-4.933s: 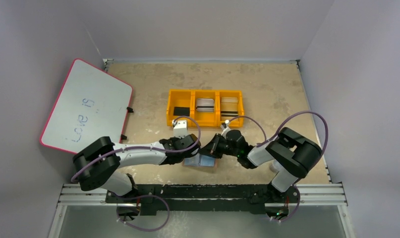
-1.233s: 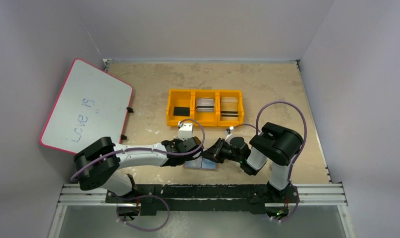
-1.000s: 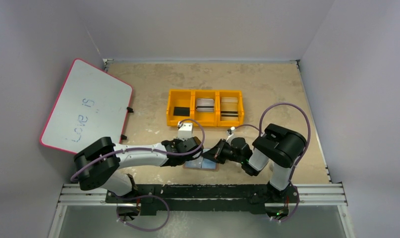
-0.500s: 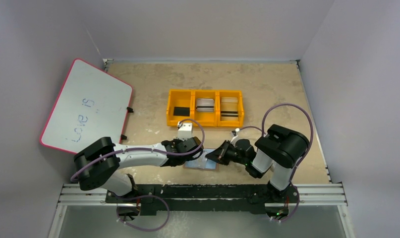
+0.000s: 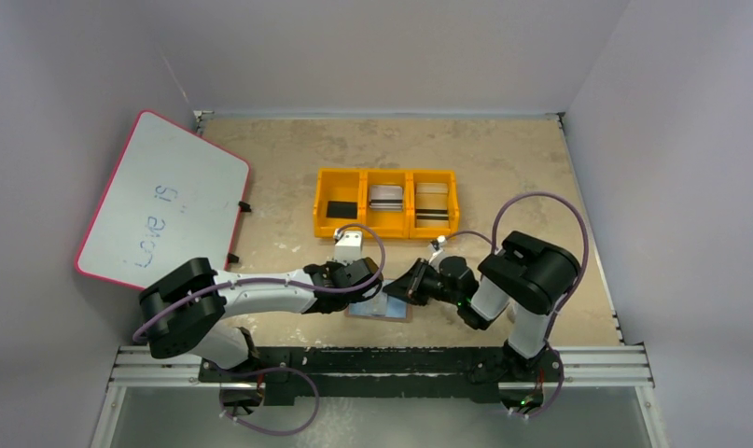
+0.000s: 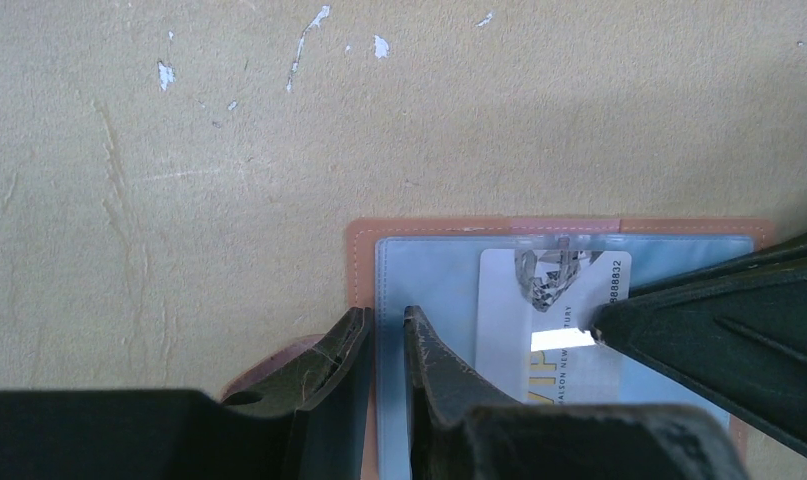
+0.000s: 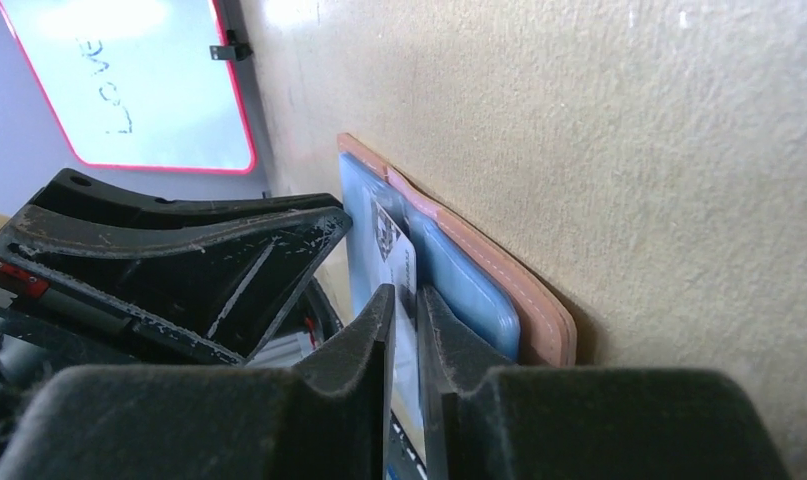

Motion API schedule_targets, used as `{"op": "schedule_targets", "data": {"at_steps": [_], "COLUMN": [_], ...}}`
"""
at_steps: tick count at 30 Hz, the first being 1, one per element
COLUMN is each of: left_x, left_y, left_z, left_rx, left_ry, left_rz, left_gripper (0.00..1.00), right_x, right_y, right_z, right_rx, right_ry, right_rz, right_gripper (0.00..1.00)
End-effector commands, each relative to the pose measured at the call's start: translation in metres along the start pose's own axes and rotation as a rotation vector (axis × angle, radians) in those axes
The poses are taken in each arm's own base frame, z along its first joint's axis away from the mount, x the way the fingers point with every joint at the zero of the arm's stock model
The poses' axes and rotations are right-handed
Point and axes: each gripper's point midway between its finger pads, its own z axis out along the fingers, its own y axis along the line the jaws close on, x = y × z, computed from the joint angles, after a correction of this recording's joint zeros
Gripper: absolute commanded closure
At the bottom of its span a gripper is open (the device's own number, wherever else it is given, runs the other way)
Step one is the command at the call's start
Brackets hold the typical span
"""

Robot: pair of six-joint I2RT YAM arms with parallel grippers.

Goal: Take the credit cards out of the card holder

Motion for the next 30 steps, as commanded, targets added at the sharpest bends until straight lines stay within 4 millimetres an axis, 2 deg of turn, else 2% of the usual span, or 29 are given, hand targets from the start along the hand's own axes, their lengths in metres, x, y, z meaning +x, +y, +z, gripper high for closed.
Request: {"op": "schedule_targets", "data": {"at_steps": [1, 7, 11, 20, 23, 25, 28, 30], "left_x": [0.019, 0.018, 0.018, 0.018, 0.016, 0.014, 0.009, -0.001], "left_y": [0.007, 0.008, 0.008, 0.012, 0.012, 0.011, 0.011, 0.007], "left_z": [0.002, 0.002, 0.003, 0.003, 0.003, 0.002, 0.0, -0.006], "left_rx": [-0.01, -0.015, -0.02, -0.042, -0.044, -0.04, -0.04, -0.024], "left_ry": [0.065, 0.065, 0.063, 0.054, 0.05, 0.045, 0.03, 0.002], "left_rz": [0.03, 0.032, 0.032, 0.023, 0.024, 0.022, 0.006, -0.015], "left_gripper": [0.82, 0.82, 0.82, 0.83, 0.83, 0.83, 0.81, 0.77], "right_x": [-0.005, -0.005, -0.006, -0.006, -0.012, -0.017, -0.031, -0.041], "right_y": [0.011, 0.007, 0.005, -0.006, 0.005, 0.005, 0.026, 0.041], "right_z": [0.005, 0.007, 0.004, -0.019, -0.027, -0.031, -0.042, -0.054], "right_rx": [-0.066, -0.048, -0.014, 0.079, 0.06, 0.102, 0.079, 0.049], "right_ry": [-0.014, -0.016, -0.023, -0.046, -0.081, -0.097, -0.164, -0.23], "right_rz": [-0.022, -0.018, -0.04, -0.06, -0.078, -0.118, -0.2, -0.241], "right_gripper": [0.82, 0.84, 1.0, 1.0, 1.0, 1.0, 1.0, 1.0]}}
